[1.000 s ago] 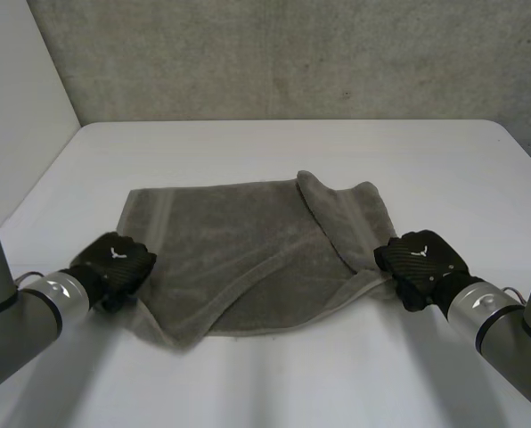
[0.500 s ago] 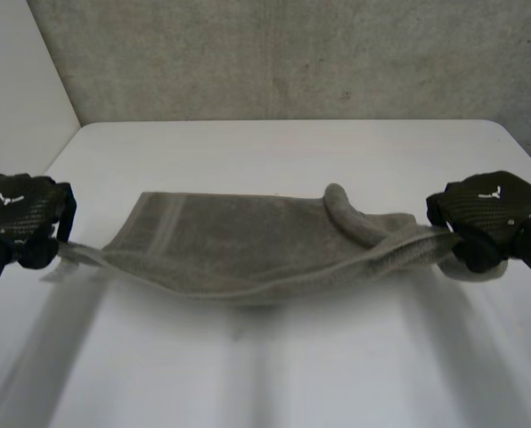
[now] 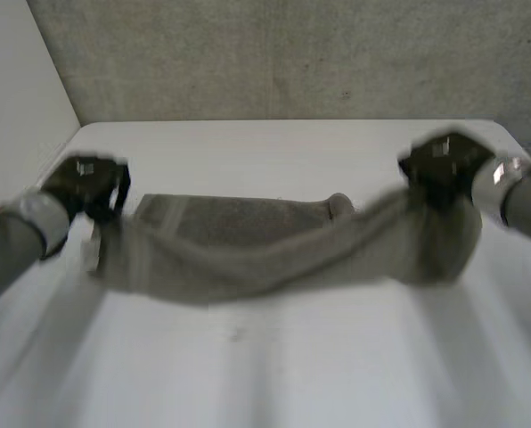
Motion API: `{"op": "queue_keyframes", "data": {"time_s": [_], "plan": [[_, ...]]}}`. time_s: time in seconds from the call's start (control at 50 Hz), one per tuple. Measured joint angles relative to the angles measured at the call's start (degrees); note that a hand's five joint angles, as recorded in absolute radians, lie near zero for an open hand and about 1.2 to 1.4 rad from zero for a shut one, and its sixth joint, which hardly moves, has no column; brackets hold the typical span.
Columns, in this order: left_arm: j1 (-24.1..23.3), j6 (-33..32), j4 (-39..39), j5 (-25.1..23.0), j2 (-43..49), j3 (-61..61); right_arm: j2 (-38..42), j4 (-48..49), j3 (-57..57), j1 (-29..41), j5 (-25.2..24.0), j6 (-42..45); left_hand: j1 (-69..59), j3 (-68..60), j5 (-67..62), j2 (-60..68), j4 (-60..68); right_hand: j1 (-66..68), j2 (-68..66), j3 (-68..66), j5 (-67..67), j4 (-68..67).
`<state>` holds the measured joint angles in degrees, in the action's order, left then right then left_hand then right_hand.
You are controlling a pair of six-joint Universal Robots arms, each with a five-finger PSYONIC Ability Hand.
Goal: Fold the towel.
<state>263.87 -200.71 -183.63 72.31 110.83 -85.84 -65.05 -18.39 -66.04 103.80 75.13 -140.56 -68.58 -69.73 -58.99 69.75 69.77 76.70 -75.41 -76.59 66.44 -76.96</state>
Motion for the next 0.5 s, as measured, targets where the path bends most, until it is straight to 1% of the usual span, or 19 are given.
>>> {"op": "queue_keyframes", "data": {"time_s": [0.04,0.06,0.12,0.14,0.16,0.18,0.22,0.24,0.28,0.34,0.38,0.44,0.5], "plan": [[-1.0,3.0,-0.3,1.1,2.3,8.6,1.2,5.2,6.6,1.1,1.4,-2.5,0.0,0.0,0.0,0.0,0.0,0.0,0.0,0.0,0.0,0.0],[-1.2,3.9,-0.4,1.4,2.8,10.8,1.3,6.4,7.8,1.3,1.8,-3.0,0.0,0.0,-0.1,0.0,0.0,0.0,0.0,0.0,0.0,0.0],[-2.3,8.9,-1.1,3.3,5.4,23.4,1.1,15.8,15.8,2.4,4.3,-6.4,-0.1,0.0,-0.1,0.0,0.0,0.0,0.0,0.0,0.0,0.0],[-2.5,9.7,-1.2,3.6,5.8,25.2,0.9,17.2,16.6,2.4,4.6,-6.9,-0.1,0.0,-0.1,0.0,0.0,0.0,0.0,0.0,0.0,0.0],[-2.8,12.2,-1.7,5.0,6.4,30.2,0.3,20.7,18.6,2.7,5.5,-8.1,-0.1,0.0,-0.1,0.0,0.0,0.0,0.0,0.0,0.0,0.0],[-2.9,13.7,-2.1,6.0,6.5,32.7,0.0,22.2,19.3,2.8,5.8,-8.5,-0.1,0.0,-0.1,0.0,0.0,0.0,0.0,0.0,0.0,0.0],[-2.9,18.5,-3.5,9.4,6.3,39.4,-1.5,26.6,21.0,2.9,6.7,-10.1,-0.1,0.0,-0.1,0.0,0.0,0.0,0.0,0.0,0.0,0.0],[-2.9,20.9,-4.1,11.2,6.1,42.0,-2.2,28.0,21.3,3.0,7.0,-10.6,-0.1,0.0,-0.1,0.0,0.0,0.0,0.0,0.0,0.0,0.0],[-2.7,23.7,-4.7,13.3,5.5,44.6,-3.2,28.9,21.3,3.1,7.2,-11.2,-0.1,0.0,-0.2,0.0,0.0,0.0,0.0,0.0,0.3,0.0],[-2.3,27.7,-5.1,16.0,3.9,45.5,-4.4,27.2,20.1,3.1,7.1,-11.8,-0.1,0.0,-0.2,0.0,0.0,0.0,0.0,0.0,0.4,0.0],[-2.0,28.8,-4.8,16.5,2.9,43.4,-4.7,24.5,18.9,3.1,6.9,-11.8,-0.1,0.0,-0.2,0.0,0.0,0.0,0.0,0.0,0.4,0.0],[-1.6,29.5,-4.3,16.3,1.2,37.4,-4.7,19.0,15.6,3.1,6.5,-11.7,-0.1,0.0,-0.2,0.0,0.0,0.0,0.0,0.0,0.4,0.0],[-1.2,29.4,-4.0,14.3,-0.9,27.0,-4.4,13.5,10.2,3.1,5.7,-11.4,-0.1,0.0,-0.2,0.0,0.0,0.0,0.0,0.0,0.4,0.0]]}}
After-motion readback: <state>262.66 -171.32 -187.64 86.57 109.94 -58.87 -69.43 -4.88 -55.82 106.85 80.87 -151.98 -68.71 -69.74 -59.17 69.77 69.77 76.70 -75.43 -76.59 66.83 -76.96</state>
